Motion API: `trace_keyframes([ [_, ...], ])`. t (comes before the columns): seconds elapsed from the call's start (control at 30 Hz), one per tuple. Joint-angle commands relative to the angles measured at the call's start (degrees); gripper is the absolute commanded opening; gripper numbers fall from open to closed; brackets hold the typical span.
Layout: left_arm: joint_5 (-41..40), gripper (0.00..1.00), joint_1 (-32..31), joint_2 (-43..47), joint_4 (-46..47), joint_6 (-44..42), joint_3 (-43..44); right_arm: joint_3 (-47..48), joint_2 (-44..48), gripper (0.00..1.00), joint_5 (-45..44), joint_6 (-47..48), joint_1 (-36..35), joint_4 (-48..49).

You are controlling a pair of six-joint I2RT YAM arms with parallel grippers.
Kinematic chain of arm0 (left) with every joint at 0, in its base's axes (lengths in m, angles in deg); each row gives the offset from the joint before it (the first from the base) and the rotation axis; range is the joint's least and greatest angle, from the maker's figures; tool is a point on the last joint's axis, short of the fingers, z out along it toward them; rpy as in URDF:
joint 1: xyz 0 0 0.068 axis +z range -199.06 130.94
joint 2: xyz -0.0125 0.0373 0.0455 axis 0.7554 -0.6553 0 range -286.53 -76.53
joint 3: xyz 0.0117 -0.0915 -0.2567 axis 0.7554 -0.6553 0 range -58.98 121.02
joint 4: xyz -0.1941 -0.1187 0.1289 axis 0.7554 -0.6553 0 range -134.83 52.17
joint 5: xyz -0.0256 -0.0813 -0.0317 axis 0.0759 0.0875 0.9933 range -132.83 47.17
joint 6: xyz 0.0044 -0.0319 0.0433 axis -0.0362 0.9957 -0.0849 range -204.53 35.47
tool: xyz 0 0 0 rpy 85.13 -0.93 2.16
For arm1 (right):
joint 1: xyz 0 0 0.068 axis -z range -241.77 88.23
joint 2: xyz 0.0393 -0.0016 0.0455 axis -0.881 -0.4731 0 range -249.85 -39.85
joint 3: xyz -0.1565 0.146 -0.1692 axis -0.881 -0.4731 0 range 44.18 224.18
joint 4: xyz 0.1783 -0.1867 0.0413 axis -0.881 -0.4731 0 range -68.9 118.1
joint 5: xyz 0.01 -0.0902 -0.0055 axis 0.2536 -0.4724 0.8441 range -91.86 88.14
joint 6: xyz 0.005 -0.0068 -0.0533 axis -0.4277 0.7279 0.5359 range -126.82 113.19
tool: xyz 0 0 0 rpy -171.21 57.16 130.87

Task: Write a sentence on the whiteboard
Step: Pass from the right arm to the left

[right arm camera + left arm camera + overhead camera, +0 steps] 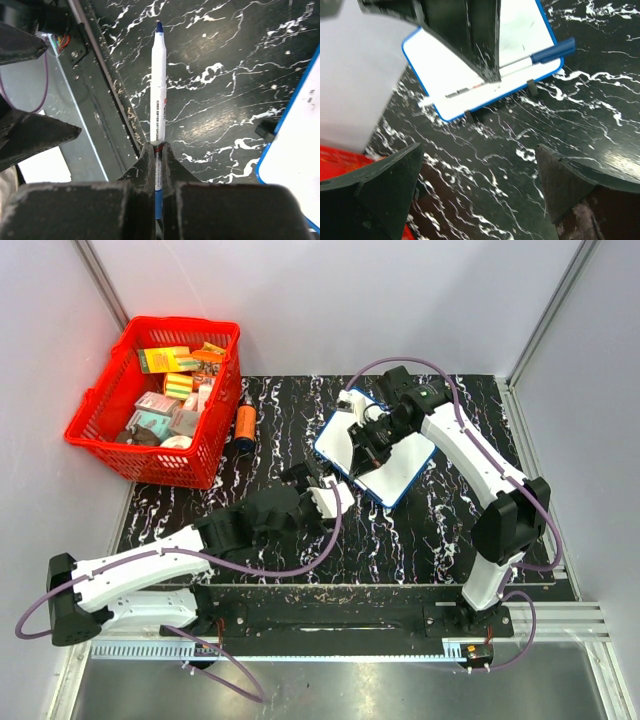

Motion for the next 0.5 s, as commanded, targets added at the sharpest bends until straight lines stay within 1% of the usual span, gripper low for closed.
trace_keyframes([
  [0.0,2.58,0.99,-0.9,1.07,13.4,-13.5,-2.97,-0.69,2.5,0.0,5.39,1.53,0.08,-2.15],
  [0.07,3.9,0.99,-0.82,-0.06,15.0,-16.31,-2.98,-0.43,2.15,0.0,6.53,1.7,0.08,-2.67],
  [0.17,5.39,0.99,-0.82,-3.14,13.16,-18.08,-0.7,-0.26,1.71,0.0,7.5,2.05,0.08,-3.2],
  [0.3,8.29,0.99,-0.21,-6.3,12.97,-18.17,0.89,-0.61,2.41,0.0,7.77,2.4,0.08,-2.59],
  [0.33,10.73,0.99,0.23,-6.39,13.85,-18.17,0.8,-0.78,2.59,0.0,7.94,2.23,0.08,-2.32],
  [0.37,11.46,0.98,0.59,-6.57,14.29,-18.0,0.54,-0.79,2.76,0.0,8.47,2.23,0.08,-2.41],
  [0.4,11.64,0.92,1.11,-7.01,14.56,-17.82,0.54,-0.79,2.68,0.0,8.56,2.23,0.08,-2.5],
  [0.47,11.55,0.86,1.64,-7.54,14.21,-17.73,1.24,-0.79,2.85,0.0,8.91,2.31,0.08,-2.58],
])
